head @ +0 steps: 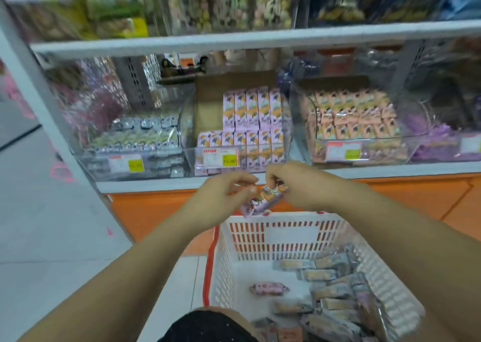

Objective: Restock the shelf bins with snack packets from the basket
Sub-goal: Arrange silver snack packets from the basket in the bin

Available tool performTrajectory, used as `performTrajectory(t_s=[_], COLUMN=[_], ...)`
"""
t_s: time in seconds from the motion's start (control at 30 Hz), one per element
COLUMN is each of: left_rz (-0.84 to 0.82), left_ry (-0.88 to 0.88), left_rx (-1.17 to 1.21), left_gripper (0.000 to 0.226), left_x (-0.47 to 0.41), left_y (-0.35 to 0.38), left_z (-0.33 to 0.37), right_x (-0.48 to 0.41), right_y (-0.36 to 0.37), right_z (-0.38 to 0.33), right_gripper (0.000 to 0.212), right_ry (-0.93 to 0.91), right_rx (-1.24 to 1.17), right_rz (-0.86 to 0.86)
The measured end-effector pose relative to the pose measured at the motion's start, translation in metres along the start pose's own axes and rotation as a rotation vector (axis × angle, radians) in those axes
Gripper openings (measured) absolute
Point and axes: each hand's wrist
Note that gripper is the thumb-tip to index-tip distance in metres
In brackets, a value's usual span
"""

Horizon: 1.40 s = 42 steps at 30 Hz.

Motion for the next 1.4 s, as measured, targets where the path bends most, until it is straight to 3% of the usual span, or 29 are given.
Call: performTrajectory(t_s=[0.17,0.3,0.43,0.5,0.53,0.67,0.87,1.2,1.4], left_rz=[-0.008,0.015,0.079,0.115,0.145,0.398,0.655,0.625,0.506], left_ry=[0.052,0.010,-0.014,-0.064,-0.094,-0.205,-0.410,-0.436,-0.408], left_rx=[-0.105,-0.013,-0.016,-0.008,0.006,0.136,0.134,-0.051,-0.168], left_gripper=[0.023,0.029,0.030,0.028,0.027,0.032,0.043,0.037,0.038], left_x=[0.003,-0.007,-0.026,-0.042,-0.052,-0.101,-0.168,-0.209,-0.193], left_y=[-0.029,-0.052,-0.063,-0.067,-0.068,-0.072,-0.070,-0.055,-0.058], left_z=[0.029,0.036,0.041,0.039,0.037,0.028,0.013,-0.015,-0.007], right_x=[-0.005,-0.022,-0.038,-0.043,-0.045,-0.052,-0.063,-0.067,-0.065], right_y=[-0.020,-0.028,-0.030,-0.031,-0.030,-0.018,-0.005,-0.002,0.001], right_z=[-0.021,-0.019,-0.010,0.002,0.008,0.024,0.031,0.033,0.037], right_gripper=[0.044,0.047,0.037,0.031,0.038,0.065,0.065,0.058,0.050], right_ry=[-0.097,-0.159,-0.229,-0.118,-0.031,0.190,0.199,0.216,0.179], right_rx=[-0.010,-0.093,-0.103,-0.078,-0.059,-0.065,-0.067,0.012,0.052], right_rz=[0.194,0.343,0.552,0.697,0.712,0.530,0.489,0.478,0.520])
Point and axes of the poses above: each hand's wrist, its own x-axis away from the middle knuckle, its own y-axis out of the palm, z = x × y, and after that the axes turned 10 degrees about -y, right-handed
